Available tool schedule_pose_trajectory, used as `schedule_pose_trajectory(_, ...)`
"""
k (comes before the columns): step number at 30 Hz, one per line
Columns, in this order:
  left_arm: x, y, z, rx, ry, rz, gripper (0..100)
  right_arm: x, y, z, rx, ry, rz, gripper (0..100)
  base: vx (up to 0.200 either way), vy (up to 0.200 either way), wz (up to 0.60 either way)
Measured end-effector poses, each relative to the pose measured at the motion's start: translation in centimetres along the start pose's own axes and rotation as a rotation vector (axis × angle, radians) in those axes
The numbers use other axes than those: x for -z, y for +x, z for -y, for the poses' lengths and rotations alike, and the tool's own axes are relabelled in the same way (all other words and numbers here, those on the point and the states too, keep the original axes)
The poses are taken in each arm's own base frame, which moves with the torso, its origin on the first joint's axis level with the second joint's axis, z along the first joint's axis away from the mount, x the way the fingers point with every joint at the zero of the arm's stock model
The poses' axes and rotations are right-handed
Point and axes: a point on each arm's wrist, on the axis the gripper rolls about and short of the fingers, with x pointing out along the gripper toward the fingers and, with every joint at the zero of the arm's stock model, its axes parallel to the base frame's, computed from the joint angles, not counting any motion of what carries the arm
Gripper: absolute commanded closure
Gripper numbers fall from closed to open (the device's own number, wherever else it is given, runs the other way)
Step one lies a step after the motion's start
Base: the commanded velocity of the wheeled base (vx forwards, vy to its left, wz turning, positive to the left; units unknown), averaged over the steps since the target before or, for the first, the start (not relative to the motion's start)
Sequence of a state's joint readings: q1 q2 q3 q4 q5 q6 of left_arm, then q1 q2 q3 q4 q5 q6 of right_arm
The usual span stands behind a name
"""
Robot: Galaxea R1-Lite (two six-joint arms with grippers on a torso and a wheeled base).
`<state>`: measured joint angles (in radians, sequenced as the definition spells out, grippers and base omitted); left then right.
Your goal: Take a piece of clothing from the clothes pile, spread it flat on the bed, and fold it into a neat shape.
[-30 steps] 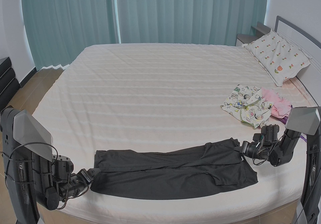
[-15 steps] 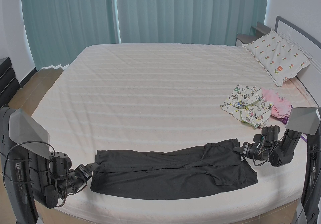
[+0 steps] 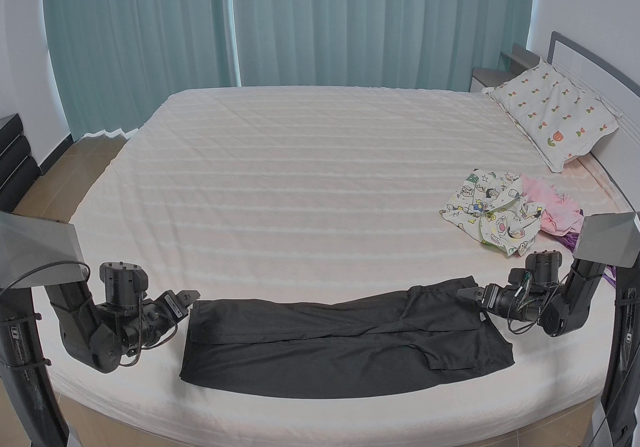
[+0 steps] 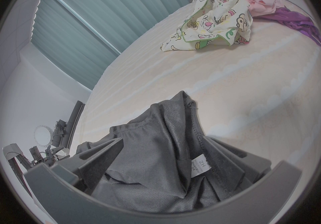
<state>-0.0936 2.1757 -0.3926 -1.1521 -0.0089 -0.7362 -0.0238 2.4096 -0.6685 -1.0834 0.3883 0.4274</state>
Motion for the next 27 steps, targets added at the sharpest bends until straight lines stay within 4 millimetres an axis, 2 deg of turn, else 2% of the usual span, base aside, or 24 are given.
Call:
schedule_pose_trajectory(5, -0.5, 2.0, 0.8, 0.014, 0.136, -0.05, 0, 0.3, -0.2, 0.0, -0.006, -0.005, 0.011, 0, 0.0, 0.0, 0.0)
schedule_pose_trajectory(10, -0.2, 3.2, 1.2, 0.064, 0.153, -0.1, 0, 0.7, -0.1, -0.1, -0.009, 0.0, 0.002, 0, 0.0, 0.0, 0.0)
schedule_pose_trajectory(16, 0.8, 3.4, 1.2, 0.065, 0.167, -0.135, 0, 1.3, 0.2, -0.6, -0.02, 0.022, -0.016, 0, 0.0, 0.0, 0.0)
schedule_pose_trajectory(26, 1.3, 3.6, 1.0, 0.074, 0.169, -0.169, 0, 1.5, 0.3, -0.7, -0.02, 0.022, -0.024, 0, 0.0, 0.0, 0.0)
schedule_pose_trajectory(27, 1.4, 3.6, 0.9, 0.074, 0.17, -0.171, 100, 1.5, 0.3, -0.7, -0.02, 0.022, -0.024, 0, 0.0, 0.0, 0.0)
